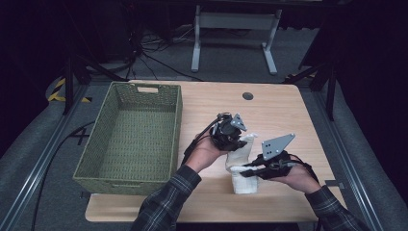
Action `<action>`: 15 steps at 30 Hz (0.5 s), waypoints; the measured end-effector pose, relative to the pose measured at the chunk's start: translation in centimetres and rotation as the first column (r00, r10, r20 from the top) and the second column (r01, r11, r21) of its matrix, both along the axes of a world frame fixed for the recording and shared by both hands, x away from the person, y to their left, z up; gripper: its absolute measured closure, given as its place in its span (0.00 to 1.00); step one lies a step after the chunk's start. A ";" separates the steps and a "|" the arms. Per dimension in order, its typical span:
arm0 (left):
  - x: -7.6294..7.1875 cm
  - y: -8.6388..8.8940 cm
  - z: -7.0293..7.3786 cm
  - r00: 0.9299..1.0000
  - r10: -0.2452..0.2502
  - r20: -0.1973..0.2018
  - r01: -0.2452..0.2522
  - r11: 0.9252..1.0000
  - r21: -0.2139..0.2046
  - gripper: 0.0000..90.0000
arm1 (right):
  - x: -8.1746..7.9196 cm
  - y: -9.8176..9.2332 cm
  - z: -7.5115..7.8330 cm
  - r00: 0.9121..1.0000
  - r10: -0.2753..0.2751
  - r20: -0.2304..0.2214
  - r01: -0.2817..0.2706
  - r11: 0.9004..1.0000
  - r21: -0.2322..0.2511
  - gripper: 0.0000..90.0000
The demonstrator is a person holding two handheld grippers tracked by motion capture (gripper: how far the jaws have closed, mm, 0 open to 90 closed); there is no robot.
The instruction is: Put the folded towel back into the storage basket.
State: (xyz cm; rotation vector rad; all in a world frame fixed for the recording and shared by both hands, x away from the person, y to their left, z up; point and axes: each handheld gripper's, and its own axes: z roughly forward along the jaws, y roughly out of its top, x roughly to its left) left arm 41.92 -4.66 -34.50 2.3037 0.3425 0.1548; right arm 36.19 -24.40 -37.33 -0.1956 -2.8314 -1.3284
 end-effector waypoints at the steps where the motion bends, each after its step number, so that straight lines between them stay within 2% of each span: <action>1: 0.1 0.3 0.3 1.000 -0.003 0.001 0.003 1.000 0.004 0.89 | 0.1 0.1 0.3 1.000 0.000 0.000 0.000 1.000 0.003 0.89; 8: 0.8 2.0 2.0 1.000 -0.019 -0.010 0.019 0.999 -0.025 0.89 | 0.9 1.4 2.4 1.000 -0.016 0.023 0.016 1.000 0.014 0.89; 11: 1.0 2.5 2.6 1.000 -0.031 -0.003 0.031 0.999 -0.017 0.89 | 1.3 2.4 3.3 0.999 -0.020 0.042 0.019 1.000 0.016 0.89; 12: 1.1 3.1 3.1 0.999 -0.034 0.002 0.035 0.999 -0.025 0.89 | 1.6 2.8 3.7 0.999 -0.022 0.048 0.021 1.000 0.018 0.89; 15: 1.2 3.8 3.5 0.999 -0.038 0.005 0.038 0.998 -0.040 0.89 | 1.9 3.6 4.4 0.998 -0.025 0.052 0.024 0.999 0.030 0.89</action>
